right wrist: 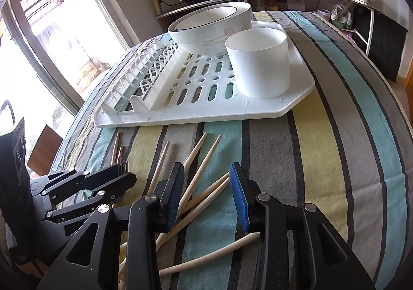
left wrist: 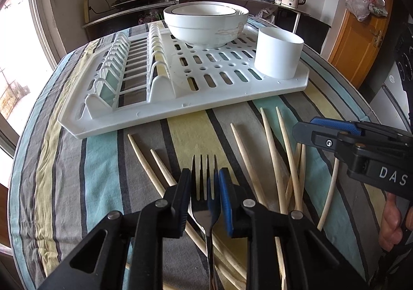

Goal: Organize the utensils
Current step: 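Close the left gripper on the steel fork while the right gripper grasps a wooden chopstick, then carry the fork with the left gripper while the right gripper carries the chopstick over the white cup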

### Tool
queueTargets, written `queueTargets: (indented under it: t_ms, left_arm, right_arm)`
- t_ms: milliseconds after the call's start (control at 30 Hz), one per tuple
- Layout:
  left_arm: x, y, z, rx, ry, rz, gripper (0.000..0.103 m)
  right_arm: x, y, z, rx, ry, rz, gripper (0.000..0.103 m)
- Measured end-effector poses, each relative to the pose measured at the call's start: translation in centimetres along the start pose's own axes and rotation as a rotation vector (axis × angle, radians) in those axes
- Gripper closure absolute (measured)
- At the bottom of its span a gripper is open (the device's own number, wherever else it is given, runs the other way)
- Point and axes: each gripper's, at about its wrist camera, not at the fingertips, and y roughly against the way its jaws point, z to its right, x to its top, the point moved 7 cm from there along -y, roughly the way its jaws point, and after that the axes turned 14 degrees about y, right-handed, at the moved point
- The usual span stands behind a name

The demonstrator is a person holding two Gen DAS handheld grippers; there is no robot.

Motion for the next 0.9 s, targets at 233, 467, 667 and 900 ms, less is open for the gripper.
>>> queueTargets:
  t_ms: [233, 467, 667, 900]
  left_arm:
    - [0.0, 1.2, 0.1, -0.036, 0.001, 0.025, 0.08]
    - [0.3, 2.5, -0.7, -0.052, 0.024, 0.045, 0.08]
    - [0.9, 3.5, -1.1, -0.066, 0.037, 0.063, 0.08]
    - [1.8, 4.9, -1.1, -0.082, 0.039, 0.093, 0.08]
  right_arm:
    - [0.4, -1.4, -0.2, -0.01, 0.003, -0.053, 0.073]
    - [1.0, -2.9, -0.4, -0.073, 0.029, -0.125, 0.084]
    - [1.4, -3.2, -0.5, -0.057, 0.035, -0.151, 0.097]
    - [2.9, -0.7, -0.9, 0.01, 0.032, -0.074, 0.097]
